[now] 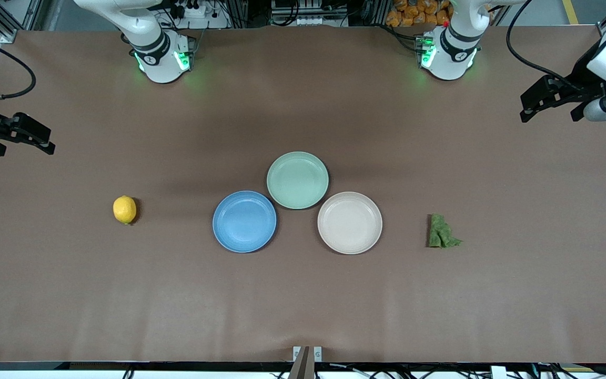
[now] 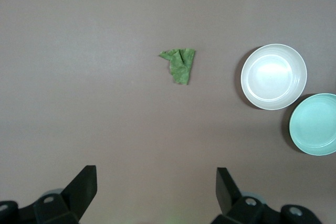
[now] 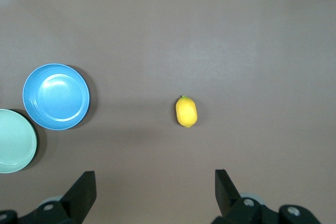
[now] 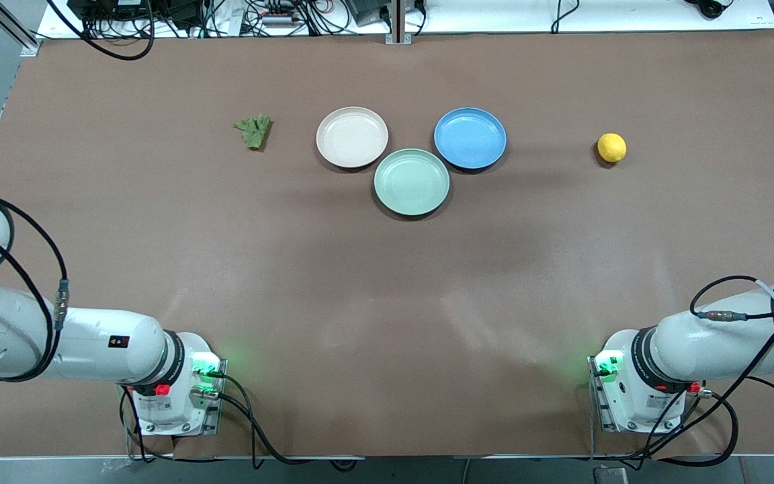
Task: Place lemon and lettuce in plates
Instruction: 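Move the right gripper toward the lemon while the left gripper approaches the lettuce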
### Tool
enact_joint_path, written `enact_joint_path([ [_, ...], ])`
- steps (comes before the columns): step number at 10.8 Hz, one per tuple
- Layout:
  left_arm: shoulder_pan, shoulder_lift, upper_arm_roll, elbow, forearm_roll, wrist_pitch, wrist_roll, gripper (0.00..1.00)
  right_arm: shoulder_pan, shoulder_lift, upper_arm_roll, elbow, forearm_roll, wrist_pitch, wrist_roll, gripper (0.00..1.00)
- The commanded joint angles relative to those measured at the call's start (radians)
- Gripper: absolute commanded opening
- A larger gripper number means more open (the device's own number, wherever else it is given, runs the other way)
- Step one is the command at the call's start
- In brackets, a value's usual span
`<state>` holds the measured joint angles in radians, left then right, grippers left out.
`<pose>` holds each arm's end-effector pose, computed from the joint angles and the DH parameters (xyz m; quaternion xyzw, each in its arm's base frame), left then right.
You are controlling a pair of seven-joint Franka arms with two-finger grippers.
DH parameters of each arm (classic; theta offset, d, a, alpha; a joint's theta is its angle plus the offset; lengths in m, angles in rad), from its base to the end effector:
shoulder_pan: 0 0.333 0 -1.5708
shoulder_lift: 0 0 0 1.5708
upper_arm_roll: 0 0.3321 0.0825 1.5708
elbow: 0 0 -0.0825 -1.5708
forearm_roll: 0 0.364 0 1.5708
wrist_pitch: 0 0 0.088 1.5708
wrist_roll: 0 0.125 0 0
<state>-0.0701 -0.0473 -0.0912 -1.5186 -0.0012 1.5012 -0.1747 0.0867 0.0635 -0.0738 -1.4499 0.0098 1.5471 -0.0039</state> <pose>0.5056 -0.0838 0.6645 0.9999 0.0067 0.0149 0.0009 0.5541 0.0099 0.6406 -0.9998 -0.0087 -0.0169 0.0026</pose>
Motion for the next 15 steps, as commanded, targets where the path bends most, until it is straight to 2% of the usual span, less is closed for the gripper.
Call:
enact_joint_path([
  [1,0.004,0.004,0.001,0.006,-0.014,-0.018,0.024,1.00,0.007,0.010,-0.004,0.023,-0.010,-0.012,0.018,1.00],
  [5,0.006,0.015,0.004,0.006,-0.017,-0.018,0.032,1.00,0.005,0.009,-0.004,0.023,-0.011,-0.012,0.015,1.00],
  [11,-0.014,0.157,0.001,0.017,-0.019,0.037,0.024,1.00,0.005,0.010,-0.004,0.019,-0.013,-0.012,0.015,1.00],
  [15,-0.045,0.274,0.001,0.023,-0.010,0.112,0.023,1.00,-0.005,0.061,-0.004,0.016,-0.013,-0.007,0.016,1.00],
])
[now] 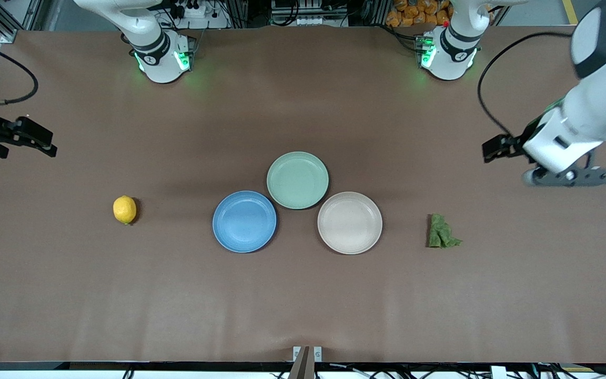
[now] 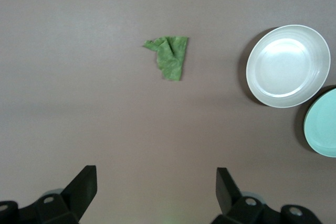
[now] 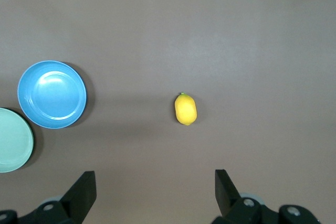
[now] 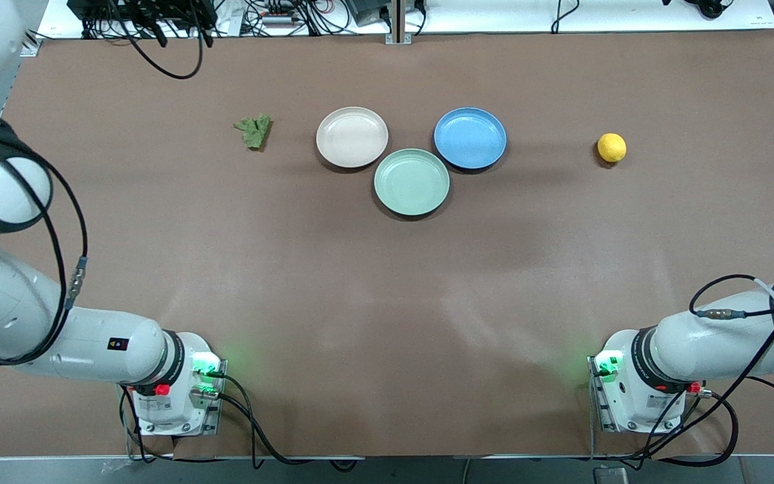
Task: Place lemon and lettuce in plates
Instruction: 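Move the right gripper toward the lemon while the left gripper approaches the lettuce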
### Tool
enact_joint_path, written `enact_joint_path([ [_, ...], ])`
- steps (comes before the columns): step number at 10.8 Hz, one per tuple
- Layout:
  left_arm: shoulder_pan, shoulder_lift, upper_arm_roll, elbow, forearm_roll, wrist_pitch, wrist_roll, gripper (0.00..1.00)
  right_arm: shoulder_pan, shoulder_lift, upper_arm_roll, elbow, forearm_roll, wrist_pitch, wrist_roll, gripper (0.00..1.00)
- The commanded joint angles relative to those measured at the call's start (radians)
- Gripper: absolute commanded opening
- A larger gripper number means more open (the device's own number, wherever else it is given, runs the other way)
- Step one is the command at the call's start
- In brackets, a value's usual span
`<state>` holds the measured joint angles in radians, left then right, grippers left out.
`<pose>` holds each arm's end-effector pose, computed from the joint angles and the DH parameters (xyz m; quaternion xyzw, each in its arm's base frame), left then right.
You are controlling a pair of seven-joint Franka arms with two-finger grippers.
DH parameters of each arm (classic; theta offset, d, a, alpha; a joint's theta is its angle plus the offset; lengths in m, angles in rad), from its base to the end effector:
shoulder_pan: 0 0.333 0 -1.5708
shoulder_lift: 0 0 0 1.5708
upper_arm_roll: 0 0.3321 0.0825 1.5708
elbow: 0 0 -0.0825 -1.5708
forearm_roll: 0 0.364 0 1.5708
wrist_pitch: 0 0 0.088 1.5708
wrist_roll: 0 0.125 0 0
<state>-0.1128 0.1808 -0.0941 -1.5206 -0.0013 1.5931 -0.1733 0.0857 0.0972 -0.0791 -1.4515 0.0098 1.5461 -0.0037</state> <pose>0.5747 -0.1162 0.5459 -0.9984 0.0164 0.0545 0.0012 0.5640 0.0074 0.6210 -1.0000 -0.0054 0.0012 0.0011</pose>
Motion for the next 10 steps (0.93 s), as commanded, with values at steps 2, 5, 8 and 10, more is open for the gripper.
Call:
enact_joint_path([
  [2,-0.001,0.104,0.004,0.049,0.006,0.066,0.023,1.00,-0.012,0.071,-0.001,0.019,-0.005,-0.003,0.013,1.00],
  [5,-0.002,0.202,0.002,0.057,0.050,0.166,0.015,1.00,-0.023,0.120,-0.002,0.019,-0.002,0.006,0.008,1.00],
  [8,0.010,0.268,0.004,0.054,0.044,0.243,-0.006,1.00,-0.064,0.188,-0.002,0.020,0.002,0.040,0.011,1.00],
  [10,0.021,0.311,0.004,0.034,0.043,0.292,-0.006,1.00,-0.070,0.226,-0.002,0.022,0.004,0.045,0.011,1.00],
])
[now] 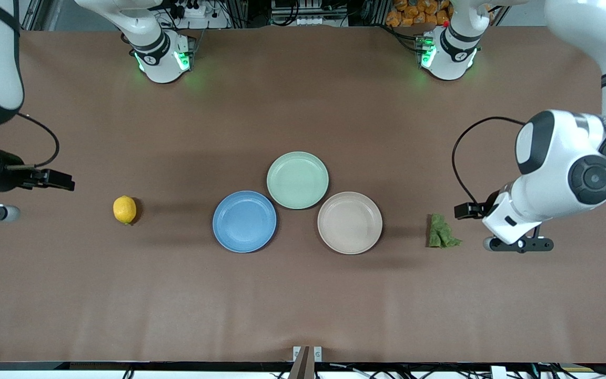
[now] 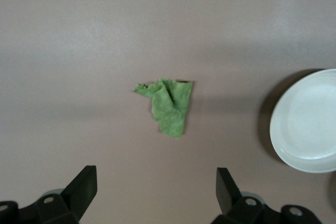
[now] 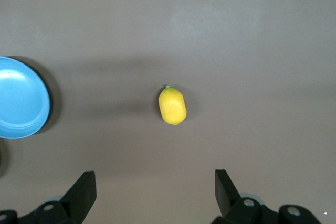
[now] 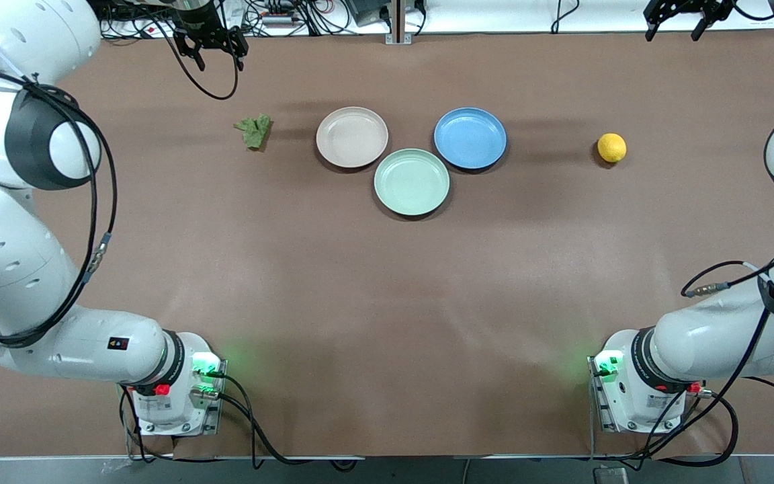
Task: Place lemon and lettuce in plates
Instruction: 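Lower the right gripper over the lemon while the left gripper lowers onto lettuce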
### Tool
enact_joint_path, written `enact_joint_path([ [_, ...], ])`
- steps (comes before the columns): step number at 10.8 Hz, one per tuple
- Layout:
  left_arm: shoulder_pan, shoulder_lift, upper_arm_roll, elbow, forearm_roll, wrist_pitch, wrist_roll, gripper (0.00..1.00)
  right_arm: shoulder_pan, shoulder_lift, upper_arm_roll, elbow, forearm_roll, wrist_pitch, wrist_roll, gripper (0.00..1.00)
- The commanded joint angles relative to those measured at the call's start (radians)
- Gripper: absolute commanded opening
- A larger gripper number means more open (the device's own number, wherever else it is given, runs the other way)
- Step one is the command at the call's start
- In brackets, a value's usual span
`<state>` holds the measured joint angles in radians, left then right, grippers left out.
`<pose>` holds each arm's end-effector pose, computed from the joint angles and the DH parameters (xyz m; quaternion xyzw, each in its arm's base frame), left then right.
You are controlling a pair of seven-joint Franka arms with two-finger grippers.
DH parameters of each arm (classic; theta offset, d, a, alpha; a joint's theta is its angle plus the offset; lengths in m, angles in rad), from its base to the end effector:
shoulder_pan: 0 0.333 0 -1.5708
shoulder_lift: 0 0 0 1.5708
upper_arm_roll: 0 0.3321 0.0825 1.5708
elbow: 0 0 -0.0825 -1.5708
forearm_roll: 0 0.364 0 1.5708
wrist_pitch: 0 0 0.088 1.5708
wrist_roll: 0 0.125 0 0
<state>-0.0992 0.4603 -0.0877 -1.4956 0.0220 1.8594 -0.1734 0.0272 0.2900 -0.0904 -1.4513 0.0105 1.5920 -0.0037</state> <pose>0.6556 -0.1130 0.4016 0.9988 -0.0068 -0.0482 0.0006 0.6142 -0.0307 0.5111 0.9968 -0.0292 -0.0742 0.0053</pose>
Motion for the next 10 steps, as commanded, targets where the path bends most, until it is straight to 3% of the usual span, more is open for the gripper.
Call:
enact_joint_path([
  [1,0.015,0.055,-0.003,-0.017,0.022,0.085,-0.008,1.00,-0.012,0.050,0.009,0.023,0.003,0.002,0.011,1.00],
  [3,0.032,0.078,-0.003,-0.080,0.021,0.191,-0.006,1.00,-0.013,0.087,0.009,0.019,0.016,0.031,0.013,1.00],
  [6,0.027,0.142,-0.001,-0.086,0.021,0.242,-0.008,1.00,-0.015,0.126,0.009,0.003,0.020,0.080,0.007,1.00],
  [10,-0.008,0.210,-0.001,-0.086,0.029,0.322,-0.064,1.00,-0.007,0.120,0.012,-0.145,0.023,0.256,-0.019,1.00],
])
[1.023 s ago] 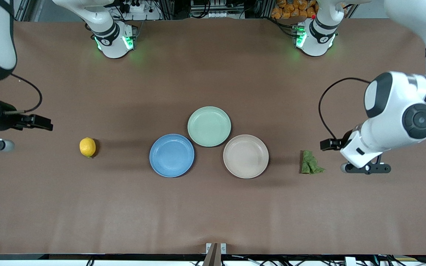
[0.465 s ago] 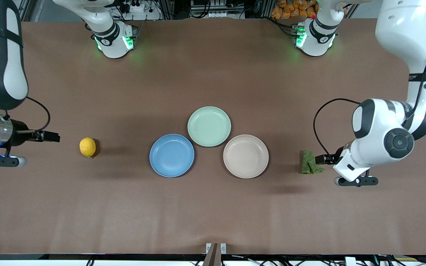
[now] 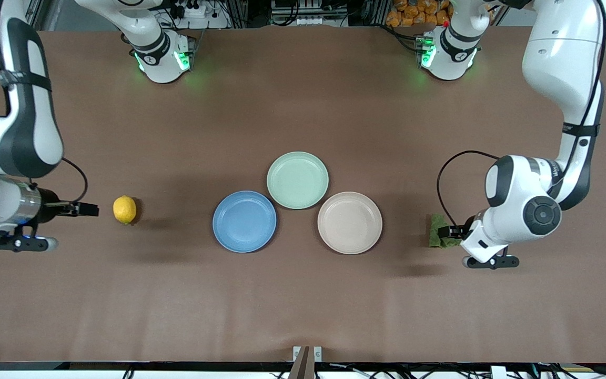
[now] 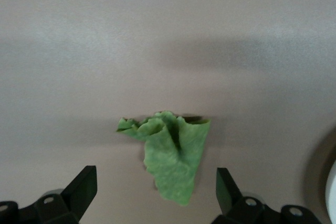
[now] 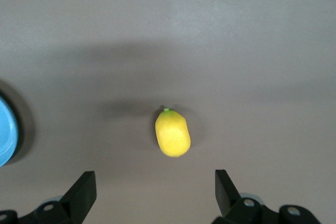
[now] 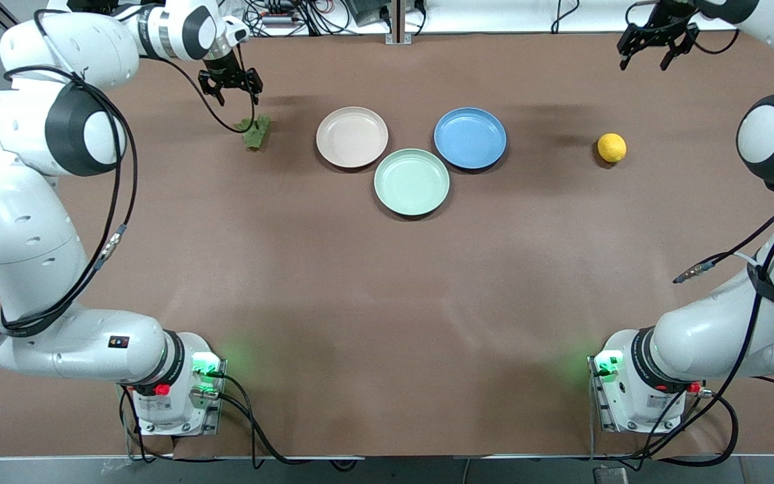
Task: Place lemon and lettuce in plates
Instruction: 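Lower the right gripper over the lemon while the left gripper lowers onto lettuce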
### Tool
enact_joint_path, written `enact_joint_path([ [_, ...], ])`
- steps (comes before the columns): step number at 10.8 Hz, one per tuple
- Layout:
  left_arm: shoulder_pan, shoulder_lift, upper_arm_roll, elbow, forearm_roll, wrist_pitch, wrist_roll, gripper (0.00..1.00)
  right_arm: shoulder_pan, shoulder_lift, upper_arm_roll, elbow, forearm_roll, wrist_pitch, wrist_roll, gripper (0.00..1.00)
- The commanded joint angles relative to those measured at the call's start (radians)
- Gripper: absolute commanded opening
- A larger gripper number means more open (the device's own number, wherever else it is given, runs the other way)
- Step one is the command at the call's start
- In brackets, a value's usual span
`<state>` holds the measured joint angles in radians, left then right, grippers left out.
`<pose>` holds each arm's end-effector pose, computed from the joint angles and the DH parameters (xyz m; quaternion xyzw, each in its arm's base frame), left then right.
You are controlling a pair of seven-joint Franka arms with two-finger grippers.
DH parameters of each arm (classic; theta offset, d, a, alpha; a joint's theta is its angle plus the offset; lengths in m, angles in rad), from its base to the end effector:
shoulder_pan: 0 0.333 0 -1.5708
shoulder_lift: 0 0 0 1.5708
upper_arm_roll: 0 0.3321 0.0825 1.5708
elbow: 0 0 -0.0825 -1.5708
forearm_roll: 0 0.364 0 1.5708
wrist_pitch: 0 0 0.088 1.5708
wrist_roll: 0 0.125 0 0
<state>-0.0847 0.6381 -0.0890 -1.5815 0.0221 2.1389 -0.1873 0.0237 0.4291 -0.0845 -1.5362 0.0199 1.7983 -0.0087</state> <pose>0.6731 -0.1083 0.2660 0.9990 0.0082 -0.0416 0.0104 0.6462 -0.0300 0.3998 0.9962 -0.0266 -0.0829 0.0055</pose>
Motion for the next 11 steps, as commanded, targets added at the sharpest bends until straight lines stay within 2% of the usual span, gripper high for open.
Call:
enact_joint_path([
  [1,-0.039,0.041,0.003,-0.002,0.030,0.042,-0.064,1.00,-0.002,-0.023,0.006,-0.094,0.014,0.080,-0.020,1.00],
  [7,-0.037,0.077,0.003,-0.026,0.030,0.090,-0.077,1.00,-0.004,-0.049,0.008,-0.336,0.014,0.379,-0.034,1.00],
  [9,-0.038,0.077,0.005,-0.051,0.032,0.125,-0.077,1.00,-0.019,-0.059,0.008,-0.434,0.015,0.525,-0.080,1.00],
  [11,-0.033,0.077,0.005,-0.061,0.032,0.131,-0.077,1.00,-0.036,-0.058,0.006,-0.479,0.015,0.585,-0.108,1.00],
])
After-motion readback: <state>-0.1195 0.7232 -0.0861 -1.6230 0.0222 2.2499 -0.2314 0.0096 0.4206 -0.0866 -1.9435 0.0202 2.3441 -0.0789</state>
